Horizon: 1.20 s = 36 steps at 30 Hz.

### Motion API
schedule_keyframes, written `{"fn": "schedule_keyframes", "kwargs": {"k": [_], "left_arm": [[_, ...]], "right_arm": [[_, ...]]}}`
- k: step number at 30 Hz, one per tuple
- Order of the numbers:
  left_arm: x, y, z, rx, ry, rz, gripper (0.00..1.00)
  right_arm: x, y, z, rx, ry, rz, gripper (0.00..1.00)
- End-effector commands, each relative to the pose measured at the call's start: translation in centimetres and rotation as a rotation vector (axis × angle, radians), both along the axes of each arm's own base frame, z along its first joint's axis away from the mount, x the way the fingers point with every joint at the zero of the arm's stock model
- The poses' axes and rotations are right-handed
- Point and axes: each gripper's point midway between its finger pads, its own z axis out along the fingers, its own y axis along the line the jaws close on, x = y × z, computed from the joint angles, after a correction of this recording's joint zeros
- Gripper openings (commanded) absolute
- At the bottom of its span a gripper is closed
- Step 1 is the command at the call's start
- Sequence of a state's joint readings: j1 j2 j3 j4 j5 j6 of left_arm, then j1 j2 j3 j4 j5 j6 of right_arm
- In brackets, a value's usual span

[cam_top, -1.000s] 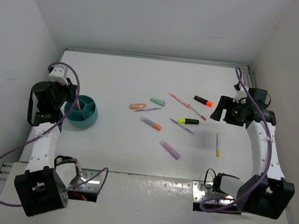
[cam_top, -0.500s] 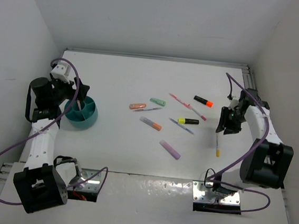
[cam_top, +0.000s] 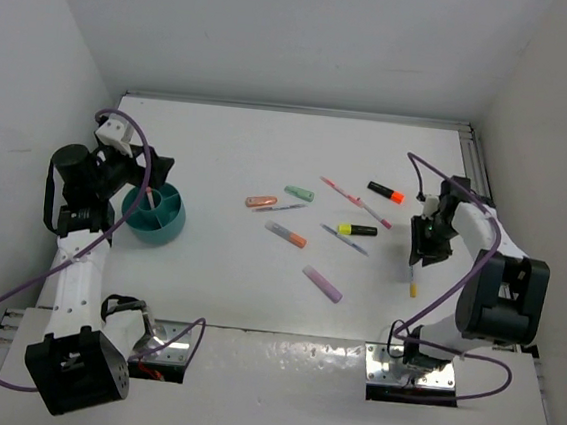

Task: Sort the stationery into containers
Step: Place the stationery into the container, then grab a piece of stationery with the right arm

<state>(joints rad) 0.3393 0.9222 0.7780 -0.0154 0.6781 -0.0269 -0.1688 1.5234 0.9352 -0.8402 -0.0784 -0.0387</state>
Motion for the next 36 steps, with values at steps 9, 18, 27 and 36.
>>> {"fn": "schedule_keyframes", "kwargs": {"k": [9,18,27,36], "left_arm": [[-0.5,-2.1,2.1,-0.007,-0.054,-0.104,0.85],[-0.8,-2.0,1.9,-0.008,-0.028,-0.089,0.85],[-0.5,-2.2,1.6,-0.039,-0.016,-0.098,0.85],[0.0,-1.9,1.4,-0.021,-0.032,-0.095,0.85]], "right_arm": [[6.9,12.7,3.7,0.035,-0.295,0.504,0.32],[10.3,18.0,2.1,0.016,-0.231,0.602,0.29],[9.5,17.6,-0.1,0.023,-0.146,0.602,0.29],[8.7,16.9,-1.9,0.029,-0.091,0.607,0.32]]}}
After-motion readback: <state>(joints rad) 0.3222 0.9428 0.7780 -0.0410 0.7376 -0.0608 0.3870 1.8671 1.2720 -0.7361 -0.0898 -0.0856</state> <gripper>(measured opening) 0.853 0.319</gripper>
